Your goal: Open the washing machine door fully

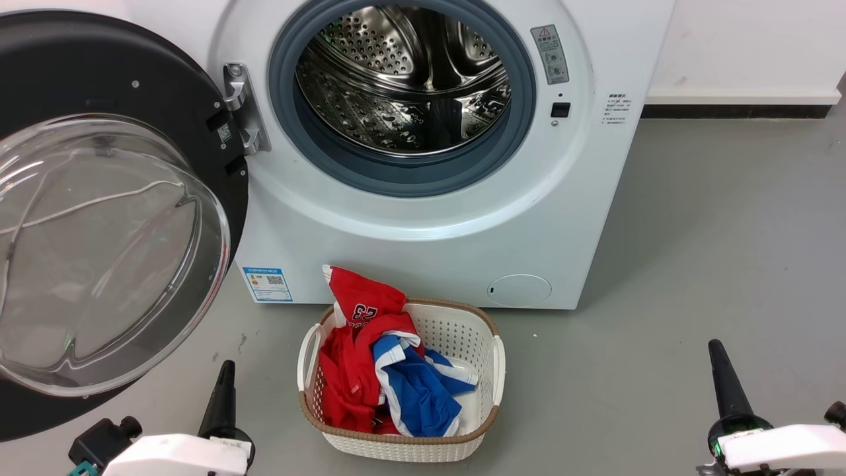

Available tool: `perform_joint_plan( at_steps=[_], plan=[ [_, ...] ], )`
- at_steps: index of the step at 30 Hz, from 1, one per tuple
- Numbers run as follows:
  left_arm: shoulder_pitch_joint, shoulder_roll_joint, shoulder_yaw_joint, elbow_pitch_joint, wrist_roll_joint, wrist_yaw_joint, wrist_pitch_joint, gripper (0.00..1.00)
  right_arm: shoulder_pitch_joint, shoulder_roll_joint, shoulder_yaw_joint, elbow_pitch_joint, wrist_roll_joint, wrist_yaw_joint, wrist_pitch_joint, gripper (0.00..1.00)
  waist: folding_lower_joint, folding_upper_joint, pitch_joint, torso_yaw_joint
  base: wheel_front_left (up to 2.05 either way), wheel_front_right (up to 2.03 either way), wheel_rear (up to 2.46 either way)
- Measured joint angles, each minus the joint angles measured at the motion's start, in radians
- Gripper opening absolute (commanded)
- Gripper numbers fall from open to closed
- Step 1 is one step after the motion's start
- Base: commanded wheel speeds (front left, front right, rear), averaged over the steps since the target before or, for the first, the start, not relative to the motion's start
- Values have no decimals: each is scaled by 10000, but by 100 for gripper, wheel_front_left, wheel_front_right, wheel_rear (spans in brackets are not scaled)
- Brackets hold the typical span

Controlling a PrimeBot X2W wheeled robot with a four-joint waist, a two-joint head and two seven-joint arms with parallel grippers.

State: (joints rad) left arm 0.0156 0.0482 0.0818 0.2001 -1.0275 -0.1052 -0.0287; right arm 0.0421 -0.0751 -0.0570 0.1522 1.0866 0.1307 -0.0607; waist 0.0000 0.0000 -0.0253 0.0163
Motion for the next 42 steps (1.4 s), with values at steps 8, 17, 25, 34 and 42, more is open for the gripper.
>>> perform_joint_plan(
  at_steps=[8, 17, 25, 34, 42],
  plan=[
    [-178, 2, 44, 61, -880, -8, 236, 0, -220, -6, -17, 138, 849, 0, 221, 0, 0, 0, 34, -20, 0, 0, 0],
    [-372, 2, 102, 136, -1831, -65, 456, 0, -435, -10, -44, 282, 1753, -2, 449, 0, 0, 0, 74, -42, 0, 0, 0],
    [-527, 4, 150, 198, -2591, -94, 637, 0, -602, -10, -77, 410, 2476, -2, 631, 0, 0, 0, 109, -63, 0, 0, 0],
    [-681, 4, 192, 263, -3404, -113, 844, 0, -811, -10, -109, 527, 3233, -2, 853, 0, 0, 0, 148, -85, 0, 0, 0],
    [-820, 6, 224, 320, -4077, -153, 1012, 0, -982, -8, -146, 640, 3860, -2, 1026, 0, 0, 0, 183, -105, 0, 0, 0]
  ],
)
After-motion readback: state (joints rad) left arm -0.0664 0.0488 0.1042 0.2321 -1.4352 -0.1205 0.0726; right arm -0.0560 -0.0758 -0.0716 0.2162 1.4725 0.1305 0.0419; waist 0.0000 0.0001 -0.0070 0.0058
